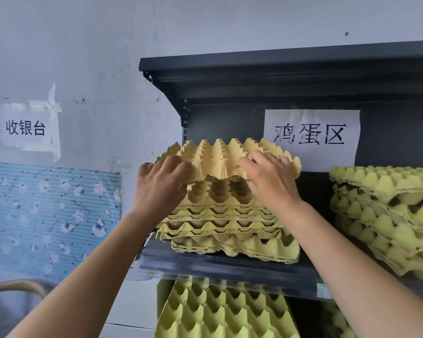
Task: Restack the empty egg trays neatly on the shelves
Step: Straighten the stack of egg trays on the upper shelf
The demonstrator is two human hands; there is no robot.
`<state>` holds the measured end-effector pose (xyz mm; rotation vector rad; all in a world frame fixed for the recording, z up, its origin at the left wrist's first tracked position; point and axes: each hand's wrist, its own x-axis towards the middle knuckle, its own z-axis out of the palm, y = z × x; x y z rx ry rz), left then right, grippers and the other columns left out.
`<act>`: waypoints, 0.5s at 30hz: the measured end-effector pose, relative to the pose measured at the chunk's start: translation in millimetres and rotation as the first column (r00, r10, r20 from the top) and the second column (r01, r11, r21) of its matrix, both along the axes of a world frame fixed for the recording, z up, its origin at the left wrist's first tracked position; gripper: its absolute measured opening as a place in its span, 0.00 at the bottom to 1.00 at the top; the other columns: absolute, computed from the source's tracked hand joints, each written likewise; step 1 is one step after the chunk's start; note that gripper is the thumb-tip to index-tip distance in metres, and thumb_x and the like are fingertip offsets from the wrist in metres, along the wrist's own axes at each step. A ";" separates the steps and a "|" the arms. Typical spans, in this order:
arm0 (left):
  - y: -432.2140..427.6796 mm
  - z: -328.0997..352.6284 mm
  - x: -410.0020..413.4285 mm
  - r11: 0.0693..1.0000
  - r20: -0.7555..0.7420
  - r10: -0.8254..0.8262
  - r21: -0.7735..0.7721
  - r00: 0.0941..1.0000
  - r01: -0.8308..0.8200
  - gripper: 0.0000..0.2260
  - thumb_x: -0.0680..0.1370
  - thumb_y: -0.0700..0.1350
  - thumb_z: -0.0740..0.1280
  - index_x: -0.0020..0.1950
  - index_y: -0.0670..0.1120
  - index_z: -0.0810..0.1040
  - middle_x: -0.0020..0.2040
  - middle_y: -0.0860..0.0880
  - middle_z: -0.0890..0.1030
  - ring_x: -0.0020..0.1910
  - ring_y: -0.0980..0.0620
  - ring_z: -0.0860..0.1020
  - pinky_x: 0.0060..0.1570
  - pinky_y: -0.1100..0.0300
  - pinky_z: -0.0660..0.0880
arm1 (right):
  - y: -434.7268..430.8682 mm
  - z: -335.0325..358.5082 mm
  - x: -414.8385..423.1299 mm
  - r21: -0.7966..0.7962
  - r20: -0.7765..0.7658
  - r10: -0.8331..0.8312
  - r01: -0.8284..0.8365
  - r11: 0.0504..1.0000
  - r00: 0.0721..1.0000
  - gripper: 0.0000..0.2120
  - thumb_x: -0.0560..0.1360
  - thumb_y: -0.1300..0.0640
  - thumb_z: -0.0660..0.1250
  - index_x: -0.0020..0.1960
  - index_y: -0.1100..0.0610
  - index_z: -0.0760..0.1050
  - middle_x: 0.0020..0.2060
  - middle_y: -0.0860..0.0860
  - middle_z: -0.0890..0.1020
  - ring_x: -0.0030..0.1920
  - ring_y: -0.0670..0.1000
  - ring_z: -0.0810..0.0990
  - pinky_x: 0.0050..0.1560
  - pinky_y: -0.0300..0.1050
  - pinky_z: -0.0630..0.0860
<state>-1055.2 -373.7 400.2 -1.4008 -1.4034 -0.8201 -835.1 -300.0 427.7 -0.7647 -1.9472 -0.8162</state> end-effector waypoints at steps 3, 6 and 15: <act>-1.7 -12.3 -10.0 0.992 0.068 -0.018 -0.121 0.998 0.026 0.18 0.66 0.44 0.71 0.55 0.50 0.74 0.52 0.47 0.78 0.47 0.42 0.79 0.48 0.43 0.71 | -7.1 -7.9 -6.4 -0.132 0.124 -0.013 0.029 0.991 0.992 0.18 0.71 0.60 0.72 0.59 0.52 0.76 0.49 0.52 0.78 0.50 0.56 0.78 0.50 0.52 0.69; -4.5 -20.5 -17.5 0.962 0.141 -0.082 -0.247 0.987 0.115 0.21 0.70 0.57 0.57 0.60 0.52 0.72 0.57 0.48 0.76 0.54 0.43 0.76 0.54 0.43 0.67 | -10.2 -11.7 -5.7 -0.302 0.225 -0.029 0.098 0.948 0.974 0.24 0.77 0.43 0.63 0.71 0.46 0.66 0.61 0.49 0.73 0.63 0.53 0.71 0.62 0.53 0.65; -6.3 -20.2 -25.1 0.930 0.246 -0.211 -0.247 0.946 0.272 0.27 0.74 0.61 0.55 0.69 0.50 0.70 0.69 0.46 0.67 0.67 0.43 0.63 0.65 0.44 0.57 | -11.9 -17.0 -8.0 -0.302 0.134 -0.015 0.056 0.952 0.991 0.20 0.78 0.46 0.62 0.69 0.46 0.70 0.61 0.49 0.75 0.63 0.53 0.69 0.58 0.50 0.68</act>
